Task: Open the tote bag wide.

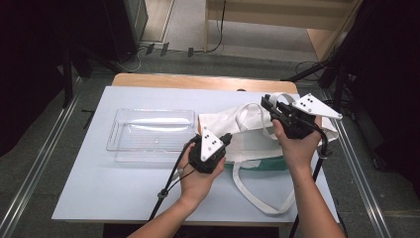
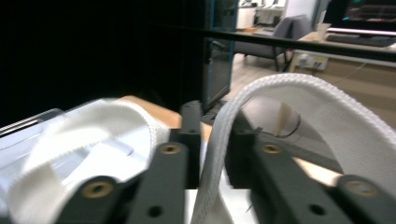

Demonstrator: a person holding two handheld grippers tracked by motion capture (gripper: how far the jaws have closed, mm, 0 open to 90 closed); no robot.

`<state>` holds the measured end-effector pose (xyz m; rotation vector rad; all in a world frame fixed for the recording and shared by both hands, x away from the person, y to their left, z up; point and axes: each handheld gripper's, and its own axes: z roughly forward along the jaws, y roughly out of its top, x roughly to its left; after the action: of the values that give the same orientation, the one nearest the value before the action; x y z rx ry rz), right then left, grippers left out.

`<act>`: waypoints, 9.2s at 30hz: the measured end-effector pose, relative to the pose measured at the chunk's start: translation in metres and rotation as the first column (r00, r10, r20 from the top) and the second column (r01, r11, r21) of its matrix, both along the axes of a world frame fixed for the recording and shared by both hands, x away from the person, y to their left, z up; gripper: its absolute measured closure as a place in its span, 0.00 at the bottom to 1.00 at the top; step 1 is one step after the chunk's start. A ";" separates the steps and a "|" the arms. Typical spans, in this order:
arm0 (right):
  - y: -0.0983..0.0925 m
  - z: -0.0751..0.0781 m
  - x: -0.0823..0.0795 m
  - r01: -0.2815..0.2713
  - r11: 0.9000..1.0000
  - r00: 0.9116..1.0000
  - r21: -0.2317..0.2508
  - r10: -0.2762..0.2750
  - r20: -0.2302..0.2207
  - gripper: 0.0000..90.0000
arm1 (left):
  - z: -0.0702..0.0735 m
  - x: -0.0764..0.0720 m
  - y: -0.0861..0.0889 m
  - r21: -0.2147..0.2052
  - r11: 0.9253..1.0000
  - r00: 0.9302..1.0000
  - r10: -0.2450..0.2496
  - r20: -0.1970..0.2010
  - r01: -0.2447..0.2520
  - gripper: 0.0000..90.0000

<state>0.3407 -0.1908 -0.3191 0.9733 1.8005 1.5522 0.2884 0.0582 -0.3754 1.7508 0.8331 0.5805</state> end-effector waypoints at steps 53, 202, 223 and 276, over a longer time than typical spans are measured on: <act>-0.091 -0.110 -0.066 0.426 0.890 0.893 0.163 -0.385 -0.232 0.99 | 0.049 0.053 0.029 -0.226 0.972 0.994 -0.079 -0.081 0.059 1.00; -0.057 -0.027 0.084 0.245 0.929 0.924 -0.278 -0.310 -0.223 0.91 | 0.017 0.100 0.022 -0.181 0.977 0.943 -0.160 -0.292 0.110 1.00; -0.076 -0.030 -0.001 0.293 0.954 0.951 -0.066 -0.298 -0.080 0.57 | 0.015 0.102 0.026 -0.211 0.976 0.946 -0.124 -0.300 0.061 0.99; -0.075 -0.111 -0.079 0.052 0.961 0.956 -0.272 -0.127 -0.265 0.99 | -0.002 0.125 0.029 -0.100 0.992 0.927 0.034 -0.372 -0.077 0.99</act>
<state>0.2621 -0.2658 -0.4301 1.1711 2.0595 1.1259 0.4134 0.0876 -0.3772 1.7617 1.1577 0.2318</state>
